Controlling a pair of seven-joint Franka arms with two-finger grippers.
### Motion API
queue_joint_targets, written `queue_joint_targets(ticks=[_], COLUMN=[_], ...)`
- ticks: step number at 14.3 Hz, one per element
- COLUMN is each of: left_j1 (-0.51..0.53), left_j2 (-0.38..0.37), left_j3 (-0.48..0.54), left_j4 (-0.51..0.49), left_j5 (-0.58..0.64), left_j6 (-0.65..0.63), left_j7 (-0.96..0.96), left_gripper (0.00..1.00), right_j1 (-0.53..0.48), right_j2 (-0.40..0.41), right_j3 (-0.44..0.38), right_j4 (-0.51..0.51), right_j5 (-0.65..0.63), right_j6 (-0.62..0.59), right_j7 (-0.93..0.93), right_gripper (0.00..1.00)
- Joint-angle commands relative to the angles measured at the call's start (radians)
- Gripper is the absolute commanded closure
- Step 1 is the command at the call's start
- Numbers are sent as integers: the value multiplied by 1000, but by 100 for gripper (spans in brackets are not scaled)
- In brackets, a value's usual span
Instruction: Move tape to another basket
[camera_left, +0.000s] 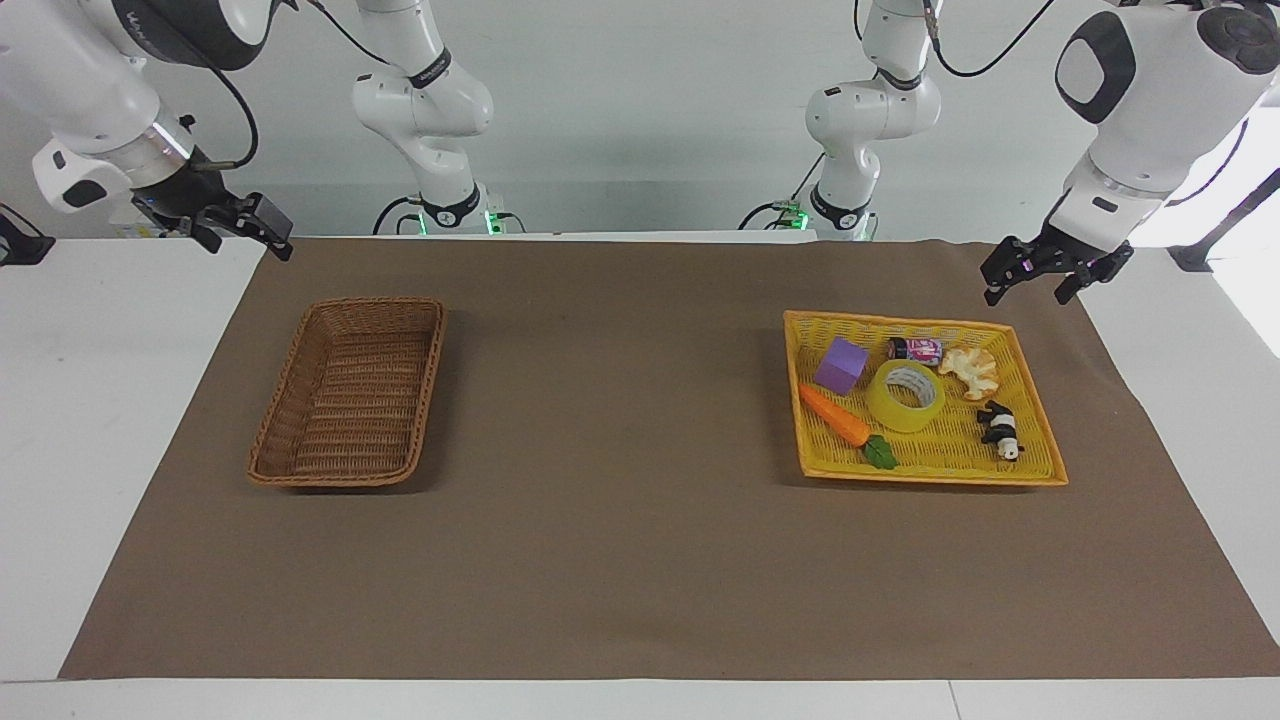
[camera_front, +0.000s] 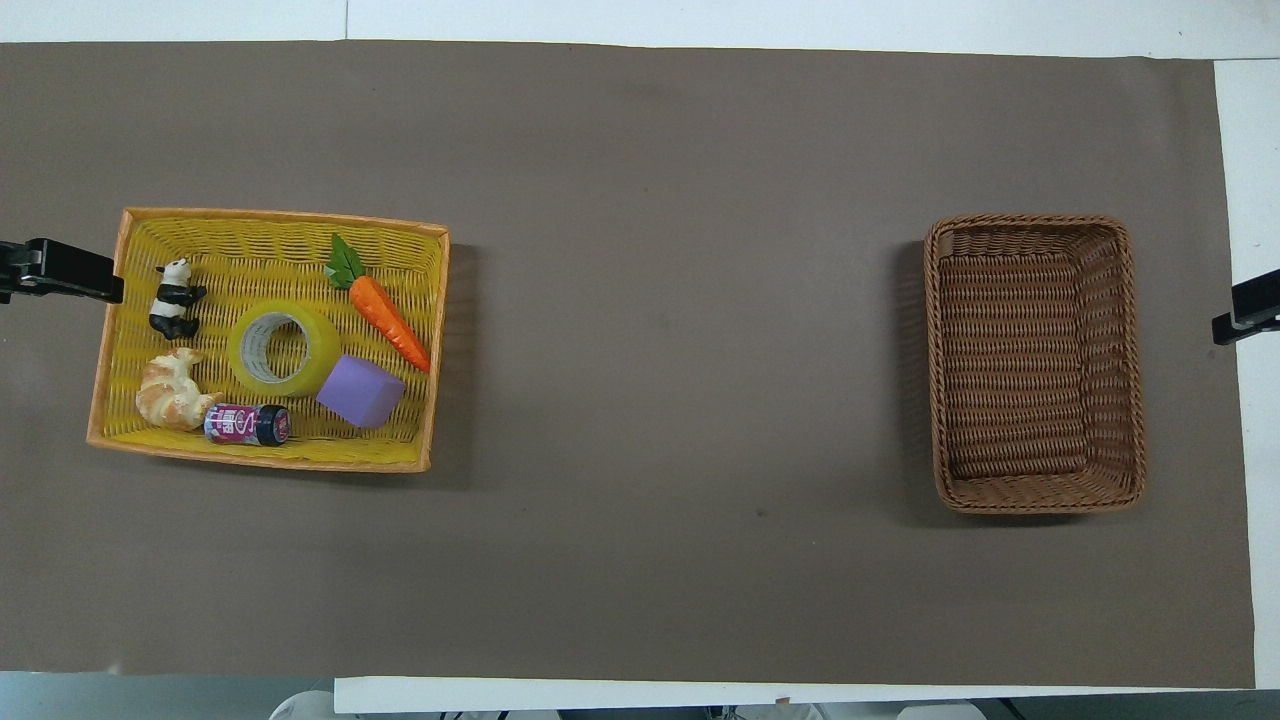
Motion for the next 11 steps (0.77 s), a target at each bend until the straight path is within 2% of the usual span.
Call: queue_joint_targets(ticks=[1,3,7,11], left_j1=[15,23,26,15], left_j2=[-92,-98,-29,8], left_j3=[0,-1,-1,-3], left_j4=[-167,-270,-413,-422], left_j5=[-11,-13,-13,-13], left_j6=[94,217,438,460], left_j7=[-17,-19,-48,-118], left_gripper=[2,2,2,4], right_j1=[-4,-4,-4,-4], right_j2=[-21,-22,-21,-21], right_j3=[5,5,5,5], right_j4=[-23,-22,-22,-22], right_j5=[-5,-5,-7,-5], right_j6=[-3,-3,-3,-3], right_j7=[-19,-19,-19,-19], right_gripper=[0,0,0,0])
